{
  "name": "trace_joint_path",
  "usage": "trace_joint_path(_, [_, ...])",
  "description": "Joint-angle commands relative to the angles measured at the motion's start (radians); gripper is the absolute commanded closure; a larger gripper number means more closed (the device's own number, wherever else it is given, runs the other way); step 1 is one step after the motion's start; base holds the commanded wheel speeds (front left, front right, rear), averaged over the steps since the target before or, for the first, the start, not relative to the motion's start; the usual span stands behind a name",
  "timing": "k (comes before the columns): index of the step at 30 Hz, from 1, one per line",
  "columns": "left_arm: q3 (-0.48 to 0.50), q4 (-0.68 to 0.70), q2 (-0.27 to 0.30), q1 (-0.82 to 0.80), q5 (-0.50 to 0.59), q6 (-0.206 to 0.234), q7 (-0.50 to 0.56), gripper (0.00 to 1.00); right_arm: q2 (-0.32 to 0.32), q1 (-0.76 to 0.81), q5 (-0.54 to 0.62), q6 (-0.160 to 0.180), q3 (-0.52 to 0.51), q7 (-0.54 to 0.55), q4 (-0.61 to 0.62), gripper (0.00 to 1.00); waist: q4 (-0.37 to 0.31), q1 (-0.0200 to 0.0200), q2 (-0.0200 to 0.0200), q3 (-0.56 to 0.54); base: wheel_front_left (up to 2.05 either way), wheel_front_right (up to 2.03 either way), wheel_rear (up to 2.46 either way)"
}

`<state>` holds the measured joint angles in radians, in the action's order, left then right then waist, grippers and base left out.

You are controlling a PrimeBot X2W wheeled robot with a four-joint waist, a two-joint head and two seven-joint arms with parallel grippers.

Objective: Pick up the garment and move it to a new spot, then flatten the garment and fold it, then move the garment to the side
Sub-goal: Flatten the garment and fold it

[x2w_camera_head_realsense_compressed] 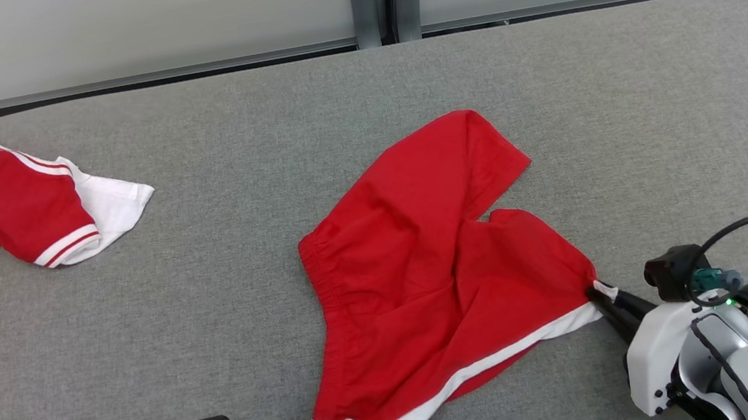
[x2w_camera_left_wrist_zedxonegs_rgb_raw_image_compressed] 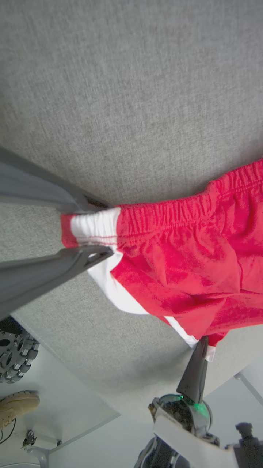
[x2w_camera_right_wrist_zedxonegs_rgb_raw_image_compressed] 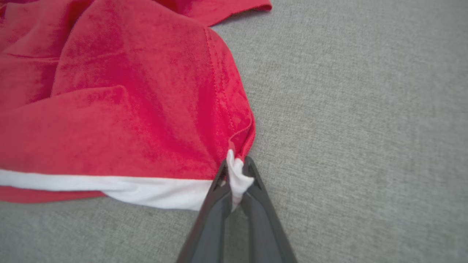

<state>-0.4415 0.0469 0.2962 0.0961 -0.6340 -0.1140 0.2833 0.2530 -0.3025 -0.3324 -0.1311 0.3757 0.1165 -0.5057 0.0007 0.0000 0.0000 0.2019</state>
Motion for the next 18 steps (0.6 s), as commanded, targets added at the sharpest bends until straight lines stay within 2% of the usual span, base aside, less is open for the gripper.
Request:
trace_joint_path(1, [0.001, 0.0, 0.002, -0.014, -0.01, -0.005, -0.008, 1.0, 0.008, 0.032, -0.016, 0.001, 0.004, 0.014, -0.008, 1.0, -0.003, 0.0, 0.0, -0.005, 0.0, 0.0, 0.0])
trace_joint_path(6, [0.006, 0.055, 0.015, -0.003, -0.06, -0.011, -0.021, 1.0, 0.035, 0.059, -0.148, 0.0, -0.039, 0.026, 0.148, 1.0, -0.018, 0.0, 0.0, -0.026, 0.0, 0.0, 0.0])
trace_joint_path(11, [0.048, 0.226, 0.032, 0.007, -0.124, -0.011, -0.021, 1.0, 0.076, 0.107, -0.304, 0.0, -0.148, 0.065, 0.408, 1.0, -0.037, 0.0, 0.0, -0.039, 0.0, 0.0, 0.0])
trace_joint_path(15, [0.091, 0.387, 0.061, -0.058, -0.155, -0.003, 0.017, 1.0, 0.109, 0.099, -0.399, 0.0, -0.263, 0.149, 0.629, 1.0, -0.048, 0.0, 0.0, -0.017, 0.0, 0.0, 0.0])
trace_joint_path(18, [0.12, 0.46, 0.079, -0.154, -0.193, -0.002, 0.071, 1.0, 0.123, 0.043, -0.453, 0.0, -0.347, 0.246, 0.746, 1.0, -0.051, 0.0, 0.0, 0.017, 0.0, 0.0, 0.0])
